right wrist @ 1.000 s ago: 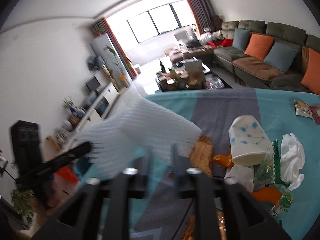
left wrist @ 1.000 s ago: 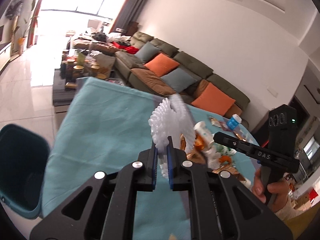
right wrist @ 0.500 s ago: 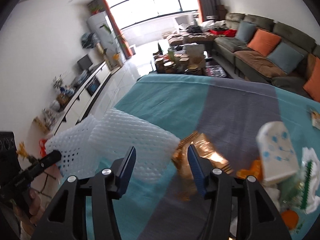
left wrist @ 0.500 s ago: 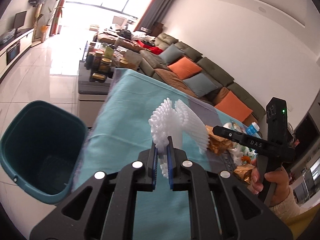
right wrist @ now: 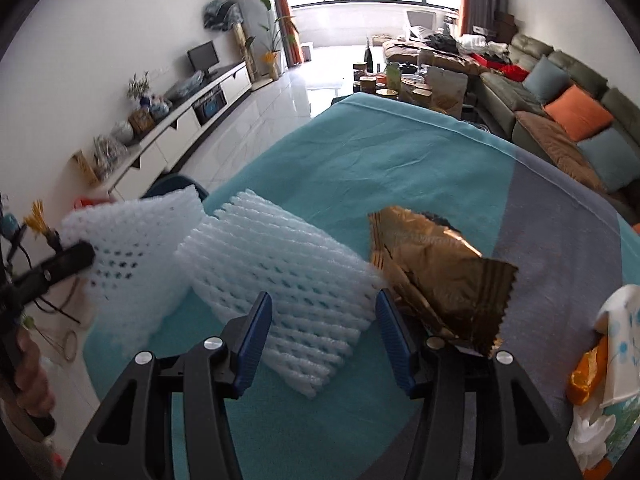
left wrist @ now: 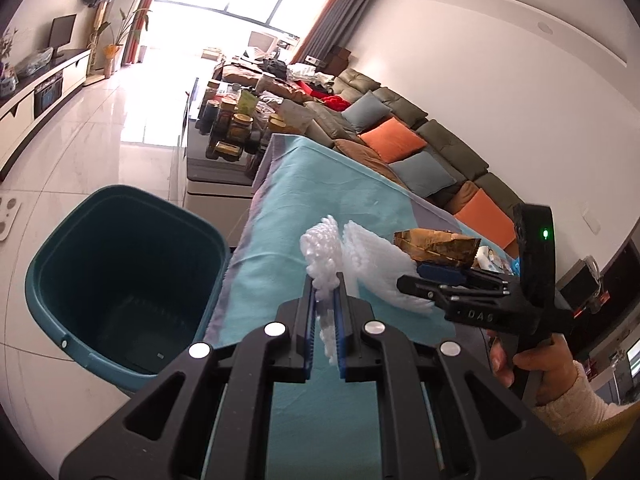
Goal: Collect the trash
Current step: 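Carry the foam nets to the teal bin and open both grippers, then return to the table and grasp a gold foil wrapper with the left gripper while the right grasps another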
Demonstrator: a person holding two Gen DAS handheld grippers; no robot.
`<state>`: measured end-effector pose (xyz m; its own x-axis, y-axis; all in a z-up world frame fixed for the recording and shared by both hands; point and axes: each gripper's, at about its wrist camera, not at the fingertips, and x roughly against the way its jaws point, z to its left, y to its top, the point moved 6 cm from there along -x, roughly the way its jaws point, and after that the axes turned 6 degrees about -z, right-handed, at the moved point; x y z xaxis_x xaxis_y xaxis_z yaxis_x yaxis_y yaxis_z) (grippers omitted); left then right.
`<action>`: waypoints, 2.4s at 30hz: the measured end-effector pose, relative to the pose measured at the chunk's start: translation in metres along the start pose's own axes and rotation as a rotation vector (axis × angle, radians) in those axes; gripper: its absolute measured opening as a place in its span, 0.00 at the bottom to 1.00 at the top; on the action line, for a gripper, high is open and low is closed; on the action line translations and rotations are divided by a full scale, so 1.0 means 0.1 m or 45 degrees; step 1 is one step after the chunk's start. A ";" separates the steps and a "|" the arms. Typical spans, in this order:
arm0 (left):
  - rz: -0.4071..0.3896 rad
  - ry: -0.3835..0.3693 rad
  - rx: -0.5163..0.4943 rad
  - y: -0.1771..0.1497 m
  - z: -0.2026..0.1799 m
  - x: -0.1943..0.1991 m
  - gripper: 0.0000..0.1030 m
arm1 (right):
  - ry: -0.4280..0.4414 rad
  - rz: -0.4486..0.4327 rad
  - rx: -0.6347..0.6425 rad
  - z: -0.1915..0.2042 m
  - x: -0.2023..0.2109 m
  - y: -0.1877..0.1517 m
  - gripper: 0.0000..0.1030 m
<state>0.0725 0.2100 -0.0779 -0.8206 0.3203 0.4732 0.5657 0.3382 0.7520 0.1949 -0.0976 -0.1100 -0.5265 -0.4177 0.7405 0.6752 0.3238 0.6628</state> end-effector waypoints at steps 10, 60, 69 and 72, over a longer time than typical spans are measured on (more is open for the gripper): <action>-0.066 0.053 0.076 0.04 0.25 0.24 0.08 | 0.137 -0.023 -0.043 0.10 0.15 -0.01 0.19; -0.149 0.607 0.136 0.21 1.51 0.09 0.57 | 0.413 0.160 0.033 1.82 -0.95 0.70 0.44; -0.255 0.407 -0.126 0.27 0.50 0.27 0.82 | 0.405 -0.092 0.098 1.40 0.02 0.68 0.58; -0.196 0.266 -0.222 0.17 -0.01 0.09 0.83 | 0.377 -0.165 0.081 1.11 0.36 0.59 0.59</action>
<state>0.0740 0.2177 -0.0605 -0.9046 0.0823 0.4183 0.4261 0.2058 0.8809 0.1583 0.0002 -0.0321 -0.4267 -0.6847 0.5908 0.5735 0.3003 0.7622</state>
